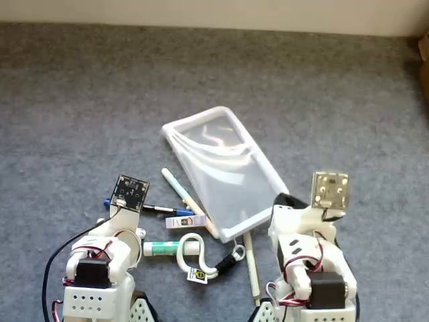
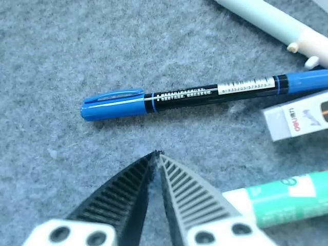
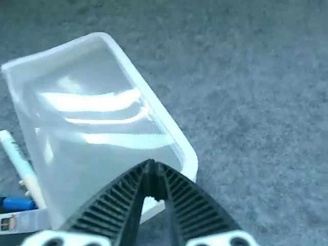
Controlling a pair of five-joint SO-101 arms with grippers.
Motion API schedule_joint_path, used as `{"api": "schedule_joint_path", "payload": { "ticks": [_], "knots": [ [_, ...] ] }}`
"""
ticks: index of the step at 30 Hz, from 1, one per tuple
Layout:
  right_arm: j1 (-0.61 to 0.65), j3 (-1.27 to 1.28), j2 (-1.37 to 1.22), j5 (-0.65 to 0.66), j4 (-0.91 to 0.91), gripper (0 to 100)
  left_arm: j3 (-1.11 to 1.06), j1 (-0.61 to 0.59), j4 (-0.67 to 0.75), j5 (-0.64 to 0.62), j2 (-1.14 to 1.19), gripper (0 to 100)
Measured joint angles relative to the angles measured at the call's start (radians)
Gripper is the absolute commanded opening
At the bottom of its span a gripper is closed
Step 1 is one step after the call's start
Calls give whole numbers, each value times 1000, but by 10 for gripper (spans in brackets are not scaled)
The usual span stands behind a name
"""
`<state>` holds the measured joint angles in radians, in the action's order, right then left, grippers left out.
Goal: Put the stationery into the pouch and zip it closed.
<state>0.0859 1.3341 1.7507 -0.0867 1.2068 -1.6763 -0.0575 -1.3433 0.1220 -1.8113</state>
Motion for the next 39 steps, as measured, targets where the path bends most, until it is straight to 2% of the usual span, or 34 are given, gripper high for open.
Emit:
{"api": "schedule_joint_path", "payload": {
  "ticks": [5,8,12,17,27,34,39],
  "knots": [
    [143,-204,-253,-115,77,13,0,0,0,0,0,7],
    [270,-282,-411,-170,98,74,0,0,0,0,0,7],
    [459,-316,-578,-276,98,190,0,0,0,0,0,7],
    [663,-318,-718,-353,98,193,0,0,0,0,0,7],
    [684,-318,-970,-311,95,193,0,0,0,0,0,7],
    [684,-316,-1154,-305,-32,193,0,0,0,0,0,7],
    [684,-270,-1177,-302,-123,163,0,0,0,0,0,7]
  ]
}}
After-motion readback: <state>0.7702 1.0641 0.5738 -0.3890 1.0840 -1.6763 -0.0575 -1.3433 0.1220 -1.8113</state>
